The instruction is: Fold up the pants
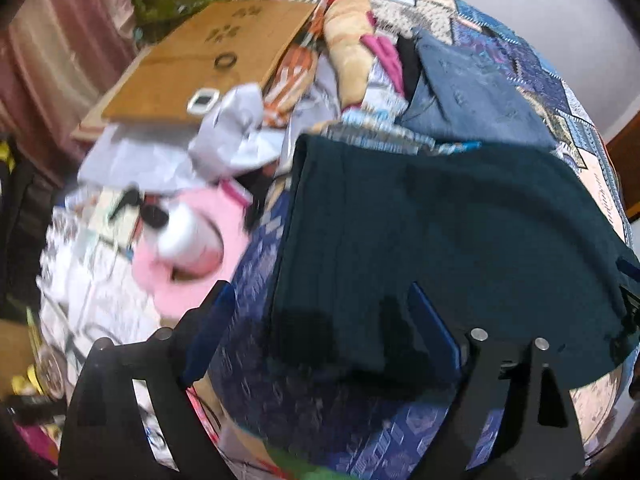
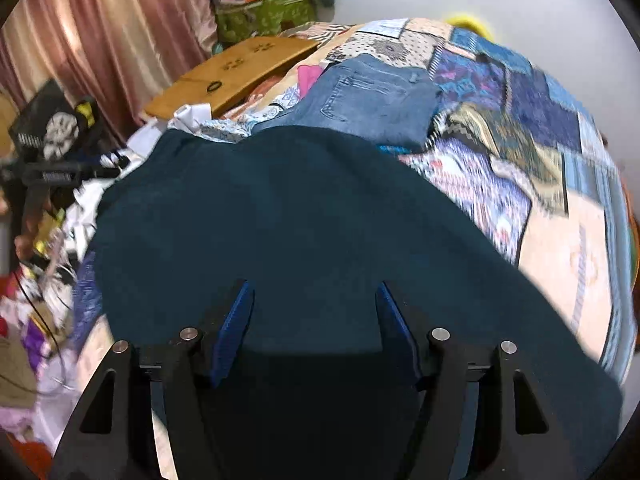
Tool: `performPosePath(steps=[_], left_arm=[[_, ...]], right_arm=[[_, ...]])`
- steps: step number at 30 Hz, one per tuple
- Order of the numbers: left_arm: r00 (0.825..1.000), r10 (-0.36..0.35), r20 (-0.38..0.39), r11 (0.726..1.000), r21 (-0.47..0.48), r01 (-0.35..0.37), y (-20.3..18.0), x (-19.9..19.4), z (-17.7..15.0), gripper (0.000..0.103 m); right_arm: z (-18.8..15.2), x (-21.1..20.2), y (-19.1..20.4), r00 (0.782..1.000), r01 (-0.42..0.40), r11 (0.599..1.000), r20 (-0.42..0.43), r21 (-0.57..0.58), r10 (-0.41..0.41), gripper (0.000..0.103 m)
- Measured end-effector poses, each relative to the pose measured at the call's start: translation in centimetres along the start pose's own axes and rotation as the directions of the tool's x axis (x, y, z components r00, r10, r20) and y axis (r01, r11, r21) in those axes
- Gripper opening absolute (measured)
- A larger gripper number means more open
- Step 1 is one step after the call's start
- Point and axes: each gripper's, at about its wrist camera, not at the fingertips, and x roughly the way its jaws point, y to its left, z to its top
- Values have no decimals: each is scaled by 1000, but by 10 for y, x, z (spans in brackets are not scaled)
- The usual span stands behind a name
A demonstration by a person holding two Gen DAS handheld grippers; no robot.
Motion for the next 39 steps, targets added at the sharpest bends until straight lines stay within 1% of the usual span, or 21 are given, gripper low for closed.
performPosePath(steps=[3,6,7,8,10,12,13,14,17,19,20,21,22,24,27,29,31,32,34,37,39], left_arm=[[996,-55,-63,996,-75,51,3,11,-13,89],[983,-154,-97,979,-150,138,0,19,-19,89],[985,-146,-94,978,-165,129,-3,19,-20,89],[989,-121,-80,979,-172,106,-5,18,-19,87],[996,-68,-50,986,-158,59,-11,14,-19,74],[999,32,-11,991,-128,-33,-16,8,-18,41],[998,68,10,992,-111,-66,-17,4,-18,36],[997,62,36,994,-92,-59,-18,-2,-18,29],[985,119,125,992,-43,-115,-24,-20,-20,25],[966,164,201,986,-29,-161,-25,-39,-20,21],[952,193,238,981,-35,-190,-22,-50,-20,20],[948,190,255,982,-38,-186,-17,-56,-19,20],[953,162,256,987,-37,-158,-11,-61,-18,20],[959,150,239,989,-41,-144,-4,-59,-18,20],[971,167,171,986,-8,-168,-6,-32,-27,20],[984,147,100,989,-12,-146,-5,-6,-36,20],[991,125,45,992,-17,-124,-1,13,-44,24],[990,128,51,992,-8,-128,-2,14,-48,27],[987,144,78,988,37,-147,-8,9,-51,27],[983,159,95,982,88,-167,-17,-4,-47,38],[981,158,115,980,103,-170,-22,-13,-42,60]], right_arm=[[-13,-7,2,1000,19,1000,17,-5,-19,66],[-24,-10,2,999,31,999,30,-12,-31,69],[-27,-11,1,999,30,1000,34,-8,-30,70],[-30,-13,0,999,29,1000,37,-3,-29,71],[-35,-15,-2,999,30,1000,44,5,-30,72],[-38,-17,-3,998,30,1000,51,6,-31,72],[-40,-18,-5,998,28,1000,55,10,-28,73],[-42,-20,-6,998,23,1000,59,16,-24,73],[-44,-23,-9,998,7,999,62,42,-9,73],[-43,-25,-10,998,-1,998,60,59,-2,73],[-43,-27,-10,998,-3,998,61,65,-1,73],[-42,-31,-12,998,-4,997,69,73,-1,73],[-42,-33,-13,997,-4,997,78,77,-2,73],[-40,-39,-16,996,-2,996,94,88,-6,73],[-44,-42,-23,994,13,994,104,112,-25,73],[-48,-39,-29,995,26,990,94,138,-39,73],[-55,-33,-35,996,52,986,64,160,-63,73],[-61,-29,-40,996,71,982,42,172,-80,73],[-70,-33,-48,996,64,976,55,208,-77,74],[-88,-46,-71,992,96,951,56,293,-117,74],[-100,-53,-85,988,124,932,48,341,-149,74]])
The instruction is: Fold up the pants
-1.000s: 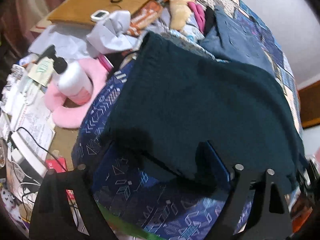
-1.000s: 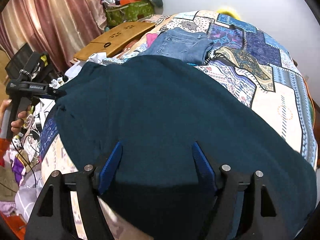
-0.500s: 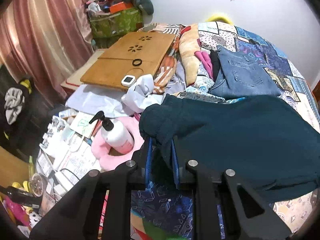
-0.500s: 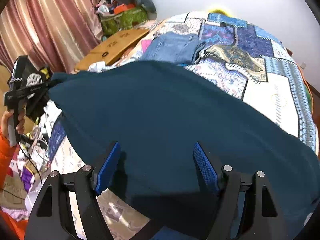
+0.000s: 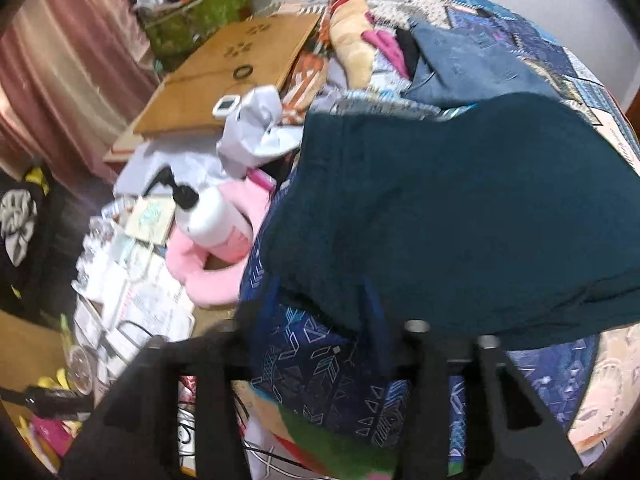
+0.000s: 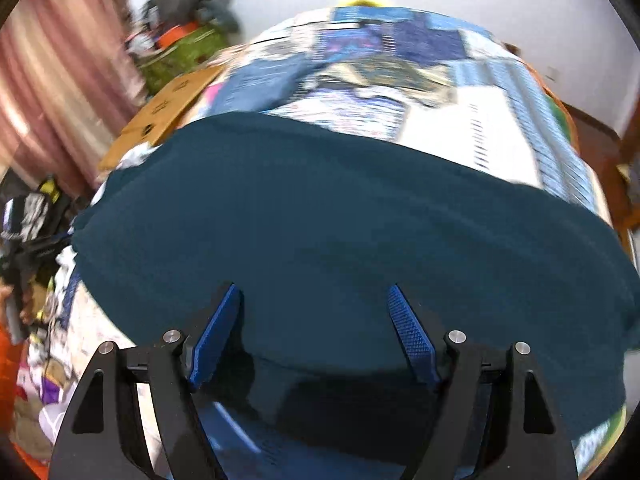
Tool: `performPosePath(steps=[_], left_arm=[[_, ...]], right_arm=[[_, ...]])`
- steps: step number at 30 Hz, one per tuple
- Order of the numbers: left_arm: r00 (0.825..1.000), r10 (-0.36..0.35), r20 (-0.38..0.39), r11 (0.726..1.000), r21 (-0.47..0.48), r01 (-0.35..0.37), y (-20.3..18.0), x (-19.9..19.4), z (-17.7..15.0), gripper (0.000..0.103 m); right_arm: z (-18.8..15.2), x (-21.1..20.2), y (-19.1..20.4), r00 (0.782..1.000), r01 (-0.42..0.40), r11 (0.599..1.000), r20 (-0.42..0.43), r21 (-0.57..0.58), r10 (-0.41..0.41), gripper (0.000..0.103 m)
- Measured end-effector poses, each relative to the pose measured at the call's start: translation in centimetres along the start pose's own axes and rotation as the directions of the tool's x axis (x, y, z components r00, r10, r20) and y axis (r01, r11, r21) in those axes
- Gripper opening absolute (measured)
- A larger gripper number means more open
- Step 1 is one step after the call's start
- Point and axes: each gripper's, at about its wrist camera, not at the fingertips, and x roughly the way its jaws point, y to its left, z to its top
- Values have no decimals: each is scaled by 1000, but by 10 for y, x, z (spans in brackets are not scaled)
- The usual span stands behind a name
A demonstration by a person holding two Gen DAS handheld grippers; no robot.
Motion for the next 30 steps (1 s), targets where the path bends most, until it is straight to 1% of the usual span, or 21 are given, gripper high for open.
performPosePath(steps=[1,3,5,8,10,13,17,19,21,24,26,30], left_arm=[[1000,-8,20,1000,5,8,-3,-7,4,65],[998,-36,53,999,15,35,-10,-19,10,78],[995,-59,74,998,24,58,-20,-30,19,84],[993,-90,82,995,51,86,-42,-37,32,87],[990,-110,90,992,78,103,-63,-41,43,88],[987,-128,95,988,99,119,-91,-42,53,88],[982,-168,86,980,124,157,-129,-38,72,88],[981,-175,82,977,140,163,-147,-35,78,88],[981,-183,71,973,159,170,-165,-30,83,88],[981,-189,44,966,190,178,-190,-19,88,88],[981,-191,29,960,213,180,-205,-12,89,88],[983,-182,23,952,256,170,-228,-3,87,88]], right_arm=[[-5,-4,-13,1000,25,999,-1,31,-25,74],[-14,-12,-31,998,64,995,2,71,-64,74],[-20,-23,-46,996,91,991,13,102,-92,74],[-28,-45,-72,991,123,982,30,142,-129,74],[-31,-57,-86,990,128,979,41,160,-136,73],[-34,-69,-103,976,204,963,37,173,-214,74],[-38,-88,-139,962,251,938,51,238,-270,74],[-40,-98,-160,960,240,924,67,298,-271,74],[-41,-108,-184,958,226,898,79,377,-274,74],[-36,-114,-212,956,211,858,82,469,-280,74],[-31,-112,-226,961,188,835,80,517,-266,74],[-18,-90,-228,966,185,837,59,515,-250,74]])
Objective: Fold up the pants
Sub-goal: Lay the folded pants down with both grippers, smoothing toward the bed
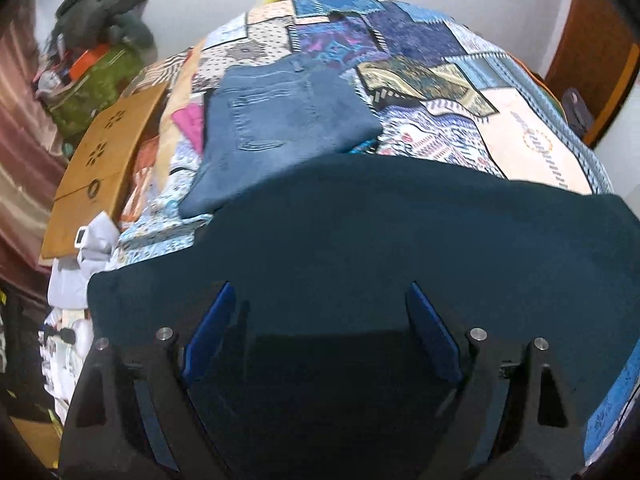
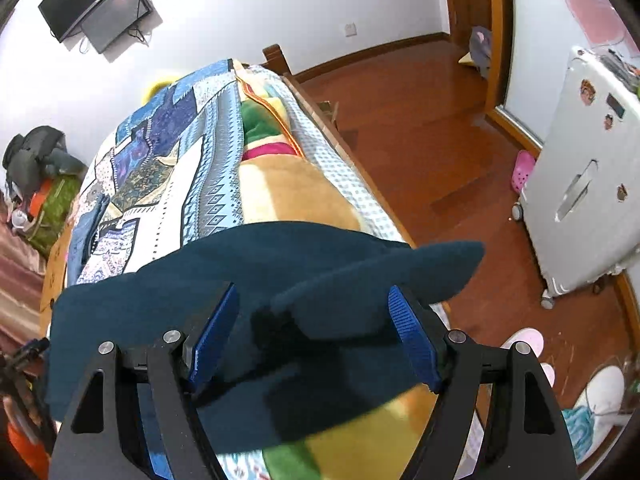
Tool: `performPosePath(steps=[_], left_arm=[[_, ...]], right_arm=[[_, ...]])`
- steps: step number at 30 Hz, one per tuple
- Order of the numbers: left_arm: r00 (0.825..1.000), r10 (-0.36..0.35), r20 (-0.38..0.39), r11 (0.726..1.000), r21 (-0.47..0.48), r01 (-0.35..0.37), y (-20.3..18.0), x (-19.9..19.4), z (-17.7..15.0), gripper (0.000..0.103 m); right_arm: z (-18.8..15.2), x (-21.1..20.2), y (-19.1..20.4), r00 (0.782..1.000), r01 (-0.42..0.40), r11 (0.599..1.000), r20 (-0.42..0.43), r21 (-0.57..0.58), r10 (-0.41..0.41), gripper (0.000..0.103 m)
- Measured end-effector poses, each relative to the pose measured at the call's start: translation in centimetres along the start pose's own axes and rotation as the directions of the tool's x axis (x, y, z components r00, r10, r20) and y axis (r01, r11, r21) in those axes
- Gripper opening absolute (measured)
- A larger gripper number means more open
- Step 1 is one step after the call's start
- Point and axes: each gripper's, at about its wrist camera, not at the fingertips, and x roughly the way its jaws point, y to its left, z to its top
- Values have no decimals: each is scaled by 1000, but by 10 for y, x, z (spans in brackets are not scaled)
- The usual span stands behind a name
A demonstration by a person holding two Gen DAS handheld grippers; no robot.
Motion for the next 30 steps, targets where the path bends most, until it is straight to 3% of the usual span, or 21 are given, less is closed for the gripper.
performPosePath(steps=[5,7,10,13,23,30], left_arm=[[1000,24,19,999,27,-25,-9,3,0,89],[999,24,23,999,27,-25,-7,3,-1,91],[999,18,29,1000,17,-19,-5,5,-3,94],[1000,9,26,1000,-5,-8,-3,7,-4,94],[999,27,33,1000,-12,-26,-4,3,-8,94],[998,56,40,998,7,-56,-7,-6,-12,94]], right_arm=[[2,36,-9,997,14,1000,-71,1,-14,74],[-5,40,-13,996,-1,1000,-87,-9,0,60],[-18,30,-22,997,-21,1000,-75,4,21,49],[-30,18,-30,997,-21,1000,-80,15,22,44],[-53,-4,-57,998,-16,993,-57,115,23,44],[-42,9,-58,996,-51,988,-67,143,61,38]])
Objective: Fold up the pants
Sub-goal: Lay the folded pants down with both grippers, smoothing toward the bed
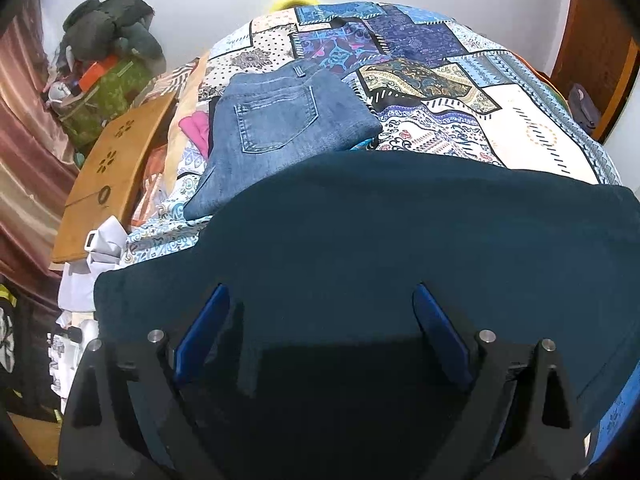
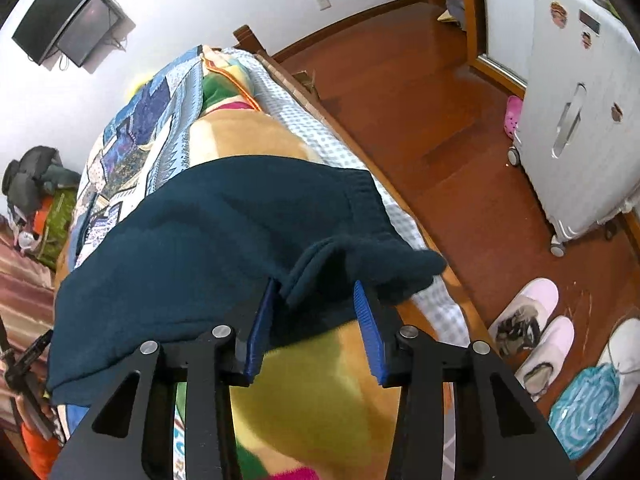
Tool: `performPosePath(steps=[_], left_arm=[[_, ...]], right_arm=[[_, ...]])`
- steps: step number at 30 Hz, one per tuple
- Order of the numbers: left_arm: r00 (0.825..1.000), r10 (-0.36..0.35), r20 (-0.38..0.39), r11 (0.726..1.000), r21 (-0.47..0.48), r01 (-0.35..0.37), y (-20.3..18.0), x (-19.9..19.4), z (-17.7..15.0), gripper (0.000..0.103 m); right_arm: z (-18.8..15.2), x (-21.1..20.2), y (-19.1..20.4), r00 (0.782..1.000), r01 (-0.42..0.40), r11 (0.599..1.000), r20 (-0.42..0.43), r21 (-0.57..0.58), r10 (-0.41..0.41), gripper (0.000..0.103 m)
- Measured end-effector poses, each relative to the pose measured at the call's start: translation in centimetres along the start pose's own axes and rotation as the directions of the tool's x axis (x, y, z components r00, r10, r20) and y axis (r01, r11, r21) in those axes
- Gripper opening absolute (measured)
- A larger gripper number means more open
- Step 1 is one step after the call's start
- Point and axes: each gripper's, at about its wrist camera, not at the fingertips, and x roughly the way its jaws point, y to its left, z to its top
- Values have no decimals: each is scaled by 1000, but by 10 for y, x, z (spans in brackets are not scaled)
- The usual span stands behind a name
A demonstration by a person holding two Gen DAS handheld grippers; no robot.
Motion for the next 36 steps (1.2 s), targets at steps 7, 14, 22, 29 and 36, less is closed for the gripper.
performPosePath(steps=[7,14,22,29,36], left_arm=[[1000,27,12,999,21,-27,-2,-11,-2,94],[998,54,45,998,20,-55,-2,-24,3,94],[997,63,54,997,36,-65,-1,-34,-5,94],[994,88,65,993,75,-93,5,-50,-20,94],[992,76,103,990,108,-87,0,-75,-41,94]], right_arm=[[22,3,7,999,-2,1000,41,-24,3,7],[48,-68,36,973,22,983,232,-181,21,6],[10,-10,-13,996,89,988,39,-123,-85,15],[-7,-40,-24,968,245,963,88,-115,-236,27],[-28,-73,60,987,77,938,157,-337,-24,53]])
